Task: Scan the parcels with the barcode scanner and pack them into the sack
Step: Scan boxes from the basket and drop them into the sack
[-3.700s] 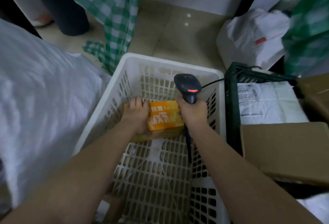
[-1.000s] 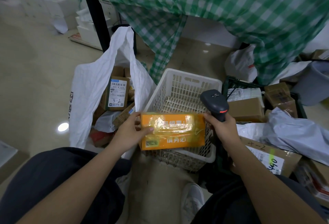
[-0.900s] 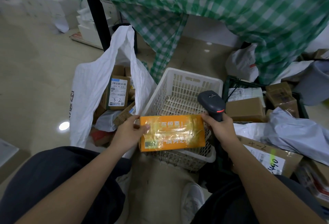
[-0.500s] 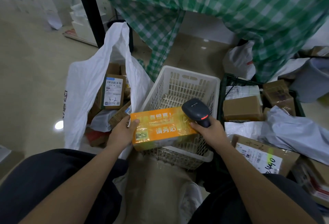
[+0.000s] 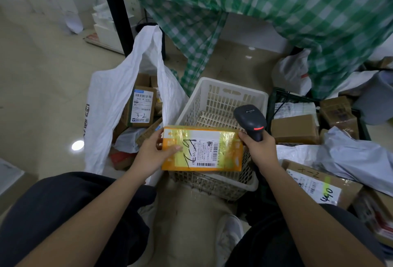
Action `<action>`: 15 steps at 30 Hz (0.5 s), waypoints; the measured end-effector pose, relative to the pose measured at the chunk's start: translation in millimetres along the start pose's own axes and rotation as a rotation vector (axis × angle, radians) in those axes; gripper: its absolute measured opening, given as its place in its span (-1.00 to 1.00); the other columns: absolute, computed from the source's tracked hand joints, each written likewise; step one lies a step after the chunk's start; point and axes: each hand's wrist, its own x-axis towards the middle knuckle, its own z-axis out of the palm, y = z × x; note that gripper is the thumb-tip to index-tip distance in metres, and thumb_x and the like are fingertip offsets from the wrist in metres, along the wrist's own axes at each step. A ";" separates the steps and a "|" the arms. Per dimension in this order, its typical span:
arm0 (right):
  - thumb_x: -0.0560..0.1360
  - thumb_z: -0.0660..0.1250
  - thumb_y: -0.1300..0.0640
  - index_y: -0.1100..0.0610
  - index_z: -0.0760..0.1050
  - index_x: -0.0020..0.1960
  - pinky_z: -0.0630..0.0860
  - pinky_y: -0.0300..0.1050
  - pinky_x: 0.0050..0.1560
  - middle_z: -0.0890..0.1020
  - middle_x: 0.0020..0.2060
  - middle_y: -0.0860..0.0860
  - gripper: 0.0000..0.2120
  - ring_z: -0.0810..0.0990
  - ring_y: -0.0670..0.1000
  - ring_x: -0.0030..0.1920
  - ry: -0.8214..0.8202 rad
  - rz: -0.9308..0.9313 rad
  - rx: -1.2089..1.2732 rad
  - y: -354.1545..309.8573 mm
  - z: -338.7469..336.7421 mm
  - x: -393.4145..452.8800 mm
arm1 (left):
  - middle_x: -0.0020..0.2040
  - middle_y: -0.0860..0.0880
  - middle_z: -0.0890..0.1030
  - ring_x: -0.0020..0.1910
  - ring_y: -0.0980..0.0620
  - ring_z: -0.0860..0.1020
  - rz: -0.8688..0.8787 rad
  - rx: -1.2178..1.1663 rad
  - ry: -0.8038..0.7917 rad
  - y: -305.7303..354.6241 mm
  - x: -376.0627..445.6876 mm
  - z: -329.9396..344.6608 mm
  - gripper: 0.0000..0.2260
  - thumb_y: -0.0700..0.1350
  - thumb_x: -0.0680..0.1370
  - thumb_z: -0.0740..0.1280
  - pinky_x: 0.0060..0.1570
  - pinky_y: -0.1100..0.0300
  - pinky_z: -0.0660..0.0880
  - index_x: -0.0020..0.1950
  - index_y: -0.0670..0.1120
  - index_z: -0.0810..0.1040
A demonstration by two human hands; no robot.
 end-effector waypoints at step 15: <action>0.40 0.52 0.09 0.00 0.56 -0.11 0.59 0.13 0.01 0.69 -0.15 0.10 -0.85 0.65 0.07 -0.09 -0.149 -0.053 -0.103 -10.6 18.9 2.8 | 0.32 -0.10 0.28 0.29 -0.16 0.43 -0.171 0.669 -0.133 -23.2 6.3 -2.0 -0.28 0.37 0.30 0.44 0.28 0.05 0.39 0.37 0.11 0.37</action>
